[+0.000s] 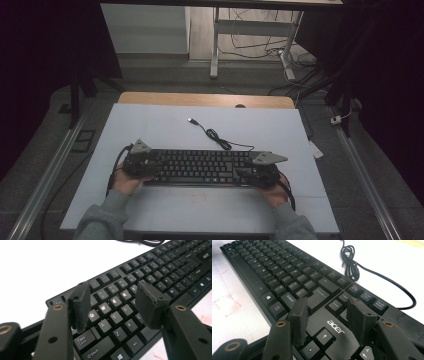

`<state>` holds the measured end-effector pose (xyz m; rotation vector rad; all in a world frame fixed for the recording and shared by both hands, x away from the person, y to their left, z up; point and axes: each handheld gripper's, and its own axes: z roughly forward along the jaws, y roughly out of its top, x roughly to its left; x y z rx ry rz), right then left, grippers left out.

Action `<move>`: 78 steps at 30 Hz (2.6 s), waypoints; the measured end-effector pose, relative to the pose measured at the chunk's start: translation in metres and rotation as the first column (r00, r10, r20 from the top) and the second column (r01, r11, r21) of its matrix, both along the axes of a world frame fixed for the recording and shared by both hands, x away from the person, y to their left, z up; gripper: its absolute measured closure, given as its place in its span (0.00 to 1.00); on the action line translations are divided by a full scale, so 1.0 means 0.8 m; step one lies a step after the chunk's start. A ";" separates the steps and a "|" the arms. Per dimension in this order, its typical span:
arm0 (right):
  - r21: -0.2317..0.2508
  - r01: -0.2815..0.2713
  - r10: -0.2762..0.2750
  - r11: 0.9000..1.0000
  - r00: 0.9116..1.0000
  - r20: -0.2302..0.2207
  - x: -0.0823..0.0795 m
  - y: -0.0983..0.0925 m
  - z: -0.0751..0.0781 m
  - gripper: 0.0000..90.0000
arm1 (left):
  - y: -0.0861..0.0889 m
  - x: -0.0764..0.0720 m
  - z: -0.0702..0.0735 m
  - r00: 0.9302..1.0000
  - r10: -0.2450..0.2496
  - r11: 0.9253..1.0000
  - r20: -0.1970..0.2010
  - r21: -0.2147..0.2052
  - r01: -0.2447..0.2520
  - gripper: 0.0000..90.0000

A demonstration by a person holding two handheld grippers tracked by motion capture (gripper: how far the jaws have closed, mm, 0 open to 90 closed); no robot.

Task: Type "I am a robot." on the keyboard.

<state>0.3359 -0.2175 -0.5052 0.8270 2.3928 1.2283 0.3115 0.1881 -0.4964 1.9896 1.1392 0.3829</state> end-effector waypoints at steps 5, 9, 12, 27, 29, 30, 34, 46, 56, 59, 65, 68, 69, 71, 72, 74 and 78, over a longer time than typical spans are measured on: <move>0.002 0.000 0.000 1.000 1.000 0.002 0.000 0.000 0.000 0.57 | -0.001 0.000 0.000 1.000 -0.006 1.000 -0.006 -0.009 0.006 0.46; -0.005 0.002 -0.002 1.000 1.000 0.002 -0.001 0.001 -0.001 0.57 | 0.000 0.000 0.002 1.000 -0.008 1.000 -0.003 -0.017 0.008 0.44; -0.008 0.001 -0.001 1.000 1.000 0.000 0.000 0.001 -0.001 0.57 | 0.000 0.001 0.001 1.000 -0.006 1.000 -0.007 -0.016 0.006 0.43; -0.001 -0.009 0.009 1.000 1.000 0.004 -0.001 0.004 0.001 0.57 | -0.002 0.001 0.000 1.000 -0.006 1.000 -0.011 -0.006 0.006 0.41; 0.004 -0.014 0.013 1.000 1.000 0.003 -0.001 0.005 0.001 0.58 | -0.002 0.001 0.000 1.000 -0.006 1.000 -0.011 -0.005 0.006 0.41; 0.007 -0.014 0.014 1.000 1.000 0.002 -0.001 0.006 0.001 0.57 | -0.003 0.001 0.000 1.000 -0.006 1.000 -0.011 -0.003 0.005 0.41; 0.016 -0.021 0.021 1.000 1.000 0.000 -0.002 0.010 0.002 0.57 | -0.004 0.002 0.000 1.000 -0.006 1.000 -0.013 -0.002 0.006 0.41; 0.032 -0.071 0.072 0.997 0.997 -0.016 -0.003 0.042 0.005 0.64 | -0.005 0.002 -0.002 1.000 -0.004 1.000 -0.015 0.005 0.004 0.40; 0.002 -0.142 0.142 0.990 0.989 -0.035 -0.003 0.072 0.005 0.99 | -0.005 0.003 -0.002 1.000 -0.008 1.000 -0.020 0.010 0.008 0.40; -0.008 -0.163 0.163 0.987 0.986 -0.047 -0.003 0.084 0.003 1.00 | -0.005 0.003 -0.003 1.000 -0.006 1.000 -0.019 0.009 0.007 0.40; -0.020 -0.203 0.202 0.979 0.978 -0.051 -0.001 0.115 0.002 1.00 | -0.006 0.003 -0.003 1.000 -0.008 1.000 -0.020 0.009 0.008 0.39; -0.031 -0.208 0.206 0.978 0.977 -0.058 0.001 0.127 0.002 1.00 | -0.005 0.003 -0.003 1.000 -0.008 1.000 -0.020 0.011 0.008 0.39; -0.021 -0.213 0.211 0.977 0.976 -0.061 0.002 0.130 0.000 1.00 | -0.005 0.003 -0.002 1.000 -0.007 1.000 -0.020 0.011 0.008 0.39; -0.037 -0.219 0.216 0.975 0.974 -0.067 0.001 0.138 -0.001 1.00 | -0.005 0.002 -0.002 1.000 -0.006 1.000 -0.018 0.009 0.007 0.39; -0.038 -0.222 0.219 0.974 0.973 -0.070 0.001 0.140 -0.002 1.00 | -0.005 0.002 -0.002 1.000 -0.006 1.000 -0.017 0.008 0.006 0.39; -0.049 -0.224 0.220 0.973 0.973 -0.072 0.001 0.145 -0.004 1.00 | -0.005 0.002 -0.002 1.000 -0.006 1.000 -0.017 0.011 0.006 0.39; -0.050 -0.228 0.223 0.972 0.972 -0.077 0.003 0.153 -0.008 1.00 | -0.006 0.002 -0.002 1.000 -0.007 1.000 -0.017 0.013 0.008 0.39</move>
